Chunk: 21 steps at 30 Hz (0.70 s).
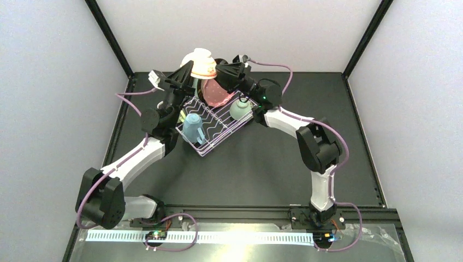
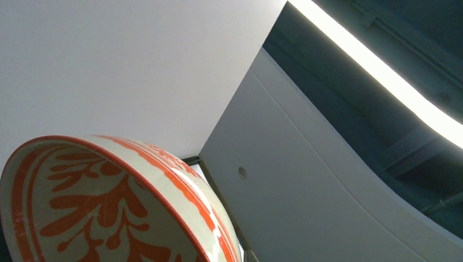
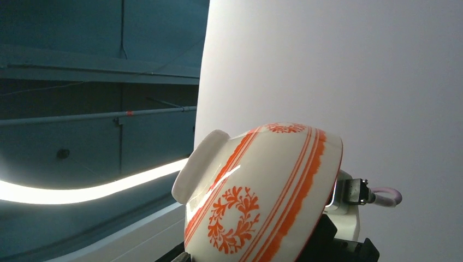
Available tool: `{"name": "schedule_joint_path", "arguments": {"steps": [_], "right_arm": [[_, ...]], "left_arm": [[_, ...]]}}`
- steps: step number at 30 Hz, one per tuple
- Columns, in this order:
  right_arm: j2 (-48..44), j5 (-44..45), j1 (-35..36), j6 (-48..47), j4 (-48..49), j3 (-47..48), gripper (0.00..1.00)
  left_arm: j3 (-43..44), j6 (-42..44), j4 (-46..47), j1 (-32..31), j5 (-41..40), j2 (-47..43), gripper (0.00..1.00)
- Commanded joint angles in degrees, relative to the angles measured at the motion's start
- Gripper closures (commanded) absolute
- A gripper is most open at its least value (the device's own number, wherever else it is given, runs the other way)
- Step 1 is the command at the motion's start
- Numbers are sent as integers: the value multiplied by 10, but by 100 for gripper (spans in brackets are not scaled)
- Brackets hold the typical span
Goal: Load the mixed dishes into the dish rack
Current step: Pass from the left arm to the right
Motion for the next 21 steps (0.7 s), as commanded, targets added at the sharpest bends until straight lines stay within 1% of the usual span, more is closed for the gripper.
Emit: {"name": "schedule_joint_path", "arguments": {"steps": [1,7,10,14,19,21], "right_arm": [[14,45,1,100,62,19,17],[30,75,2,129,84,37,21],[45,91,7,144,96,52,24],[53,107,9,158,112,53,32],[57,127,9,174,132,43,43],[59,133,9,180,137,43,47]], "left_arm": [[-17,27,53,-20,-2,-5,99],[-44,55,48,-33,-16,-2,99],[-53,78,41,-40,-16,3,99],[-64,105,26,-47,-15,3,99],[-80,149,-27,-53,-17,-17,99],[-91,157,-35,-54,-35,-21,99]]}}
